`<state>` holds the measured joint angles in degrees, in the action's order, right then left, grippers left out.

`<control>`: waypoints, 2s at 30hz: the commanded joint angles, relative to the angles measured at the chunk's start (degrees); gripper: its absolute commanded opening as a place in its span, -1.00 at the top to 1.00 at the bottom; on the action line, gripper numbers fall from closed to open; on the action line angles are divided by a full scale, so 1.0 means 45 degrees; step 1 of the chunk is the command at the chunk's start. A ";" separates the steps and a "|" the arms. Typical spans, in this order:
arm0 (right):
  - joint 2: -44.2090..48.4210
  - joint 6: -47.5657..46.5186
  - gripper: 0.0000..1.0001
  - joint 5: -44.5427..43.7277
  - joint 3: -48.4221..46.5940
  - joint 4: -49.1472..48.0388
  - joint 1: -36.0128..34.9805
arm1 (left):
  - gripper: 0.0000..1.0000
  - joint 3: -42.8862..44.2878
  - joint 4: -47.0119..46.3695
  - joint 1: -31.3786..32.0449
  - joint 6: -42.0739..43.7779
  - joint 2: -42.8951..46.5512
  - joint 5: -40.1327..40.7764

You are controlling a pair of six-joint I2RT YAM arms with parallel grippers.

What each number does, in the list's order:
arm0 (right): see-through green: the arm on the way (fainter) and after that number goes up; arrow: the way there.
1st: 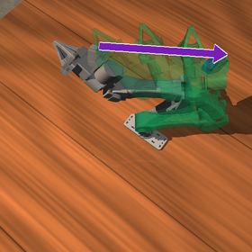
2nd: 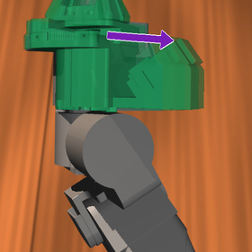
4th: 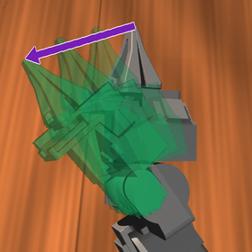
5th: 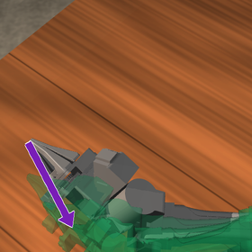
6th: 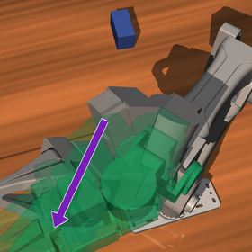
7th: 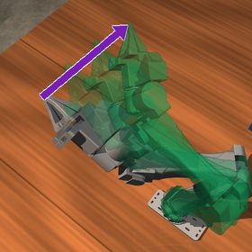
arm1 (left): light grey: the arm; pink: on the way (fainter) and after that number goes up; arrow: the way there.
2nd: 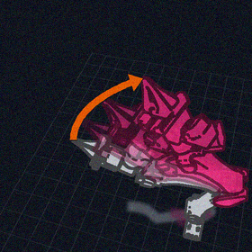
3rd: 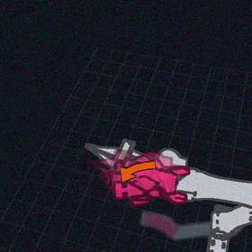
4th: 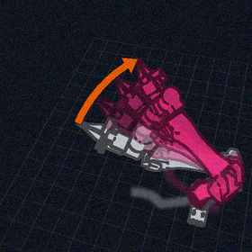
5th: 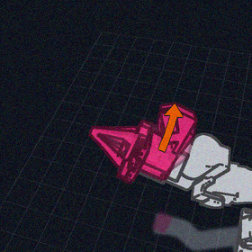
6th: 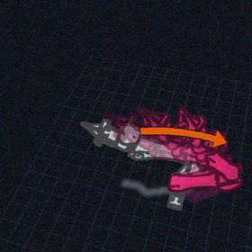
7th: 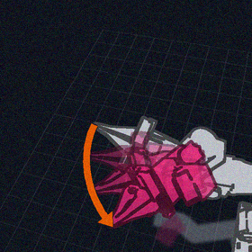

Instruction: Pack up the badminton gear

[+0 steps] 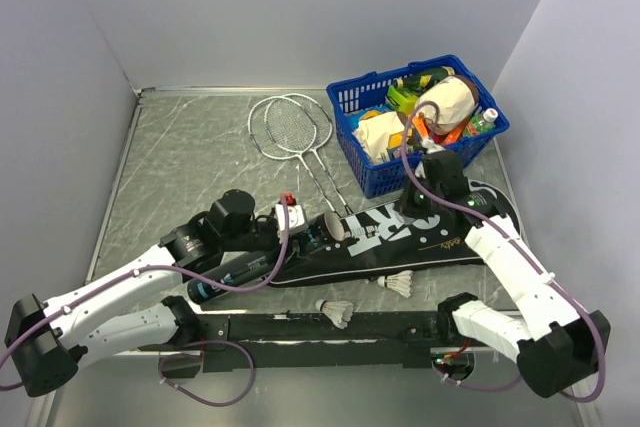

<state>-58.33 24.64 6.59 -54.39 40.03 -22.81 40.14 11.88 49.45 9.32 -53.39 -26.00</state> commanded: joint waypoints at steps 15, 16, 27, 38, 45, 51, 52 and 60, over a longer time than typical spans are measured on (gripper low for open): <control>-0.0533 0.2591 1.00 -0.3692 0.2926 -0.1980 0.4559 | 0.98 0.0182 -0.0608 0.0066 -0.0509 0.0809 0.0582; -0.0960 0.2571 1.00 -0.3691 0.2946 -0.2117 0.4812 | 0.98 0.0182 -0.0589 0.0066 -0.0528 0.0809 0.0640; -0.2410 0.2180 0.42 -0.2559 0.3005 -0.3290 0.5674 | 0.95 0.0123 -0.0628 0.0066 -0.0665 0.0984 0.1324; -0.0479 0.1712 0.00 -0.0943 0.3121 -0.2335 0.5596 | 0.98 0.0084 -0.0628 0.0066 -0.0646 0.1024 0.1501; 0.0537 0.0639 -0.06 0.2438 0.2966 -0.0405 0.4601 | 0.98 0.0142 -0.0570 0.0066 -0.0665 0.0926 0.1539; 0.2021 0.1200 -0.11 0.3047 0.3492 0.0867 0.2571 | 0.98 0.0181 -0.0492 0.0066 -0.0646 0.0848 0.1598; 0.2217 0.1416 -0.11 0.3028 0.3667 0.1063 0.2336 | 0.98 0.0182 -0.0472 0.0066 -0.0665 0.0867 0.1598; 0.4209 0.2492 -0.15 0.1156 0.4020 0.3251 0.1572 | 0.98 0.0182 -0.0452 0.0105 -0.0704 0.0907 0.1598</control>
<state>-42.48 33.01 16.71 -36.38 47.55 -15.07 40.14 11.84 49.58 6.57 -50.33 -19.11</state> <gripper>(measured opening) 0.568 0.684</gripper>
